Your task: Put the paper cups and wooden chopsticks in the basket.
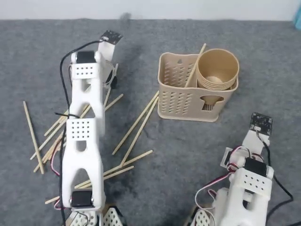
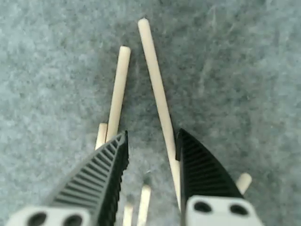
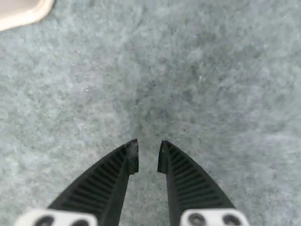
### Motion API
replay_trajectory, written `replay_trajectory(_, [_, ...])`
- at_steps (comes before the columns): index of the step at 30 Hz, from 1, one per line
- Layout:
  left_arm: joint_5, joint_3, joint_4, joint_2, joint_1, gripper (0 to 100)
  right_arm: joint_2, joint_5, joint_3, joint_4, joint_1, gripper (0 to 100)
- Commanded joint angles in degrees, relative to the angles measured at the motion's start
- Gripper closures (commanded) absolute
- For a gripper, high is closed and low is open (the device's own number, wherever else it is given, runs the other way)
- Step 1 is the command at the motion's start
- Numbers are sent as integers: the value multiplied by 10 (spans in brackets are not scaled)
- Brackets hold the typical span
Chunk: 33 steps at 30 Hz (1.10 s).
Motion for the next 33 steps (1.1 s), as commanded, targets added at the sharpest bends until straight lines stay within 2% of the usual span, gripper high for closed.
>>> replay_trajectory(1, [-11,-124,47,34,-20,844,-12,11,-3,-9,-8,909])
replay_trajectory(6, [-14,-116,47,38,-80,845,-12,11,-3,-8,-6,909])
replay_trajectory(21, [-130,-117,48,32,-271,845,-12,11,-3,-7,-7,909])
replay_trajectory(27, [-142,-116,49,-33,-335,845,-10,11,-2,-8,-8,909])
replay_trajectory(33, [-137,-113,50,-132,-359,844,-10,11,-2,-8,-9,909])
